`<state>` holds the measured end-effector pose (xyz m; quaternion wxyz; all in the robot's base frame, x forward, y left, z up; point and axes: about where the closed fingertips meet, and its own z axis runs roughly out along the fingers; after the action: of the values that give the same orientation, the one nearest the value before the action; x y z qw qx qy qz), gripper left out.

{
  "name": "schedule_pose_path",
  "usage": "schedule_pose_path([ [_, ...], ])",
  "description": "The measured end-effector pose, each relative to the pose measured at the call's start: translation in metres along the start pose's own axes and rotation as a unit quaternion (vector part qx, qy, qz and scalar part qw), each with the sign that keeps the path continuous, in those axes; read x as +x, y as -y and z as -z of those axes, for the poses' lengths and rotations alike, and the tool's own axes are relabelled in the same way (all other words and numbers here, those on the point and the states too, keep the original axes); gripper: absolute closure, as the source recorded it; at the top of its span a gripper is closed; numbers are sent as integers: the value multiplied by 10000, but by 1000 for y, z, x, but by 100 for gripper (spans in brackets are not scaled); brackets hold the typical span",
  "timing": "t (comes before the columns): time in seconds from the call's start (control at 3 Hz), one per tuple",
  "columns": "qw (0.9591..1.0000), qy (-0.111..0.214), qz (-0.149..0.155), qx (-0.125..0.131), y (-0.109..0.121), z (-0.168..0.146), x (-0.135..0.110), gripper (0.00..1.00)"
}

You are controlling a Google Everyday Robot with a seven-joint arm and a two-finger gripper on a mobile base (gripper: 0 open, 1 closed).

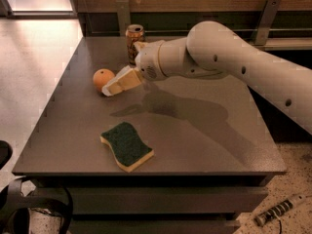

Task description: Pick orange

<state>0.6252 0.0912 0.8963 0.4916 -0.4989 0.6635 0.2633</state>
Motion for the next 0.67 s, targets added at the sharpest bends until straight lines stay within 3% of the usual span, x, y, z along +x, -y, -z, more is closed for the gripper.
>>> schedule_pose_path([
  [0.67, 9975, 639, -292, -107, -5, -51, 21, 0],
])
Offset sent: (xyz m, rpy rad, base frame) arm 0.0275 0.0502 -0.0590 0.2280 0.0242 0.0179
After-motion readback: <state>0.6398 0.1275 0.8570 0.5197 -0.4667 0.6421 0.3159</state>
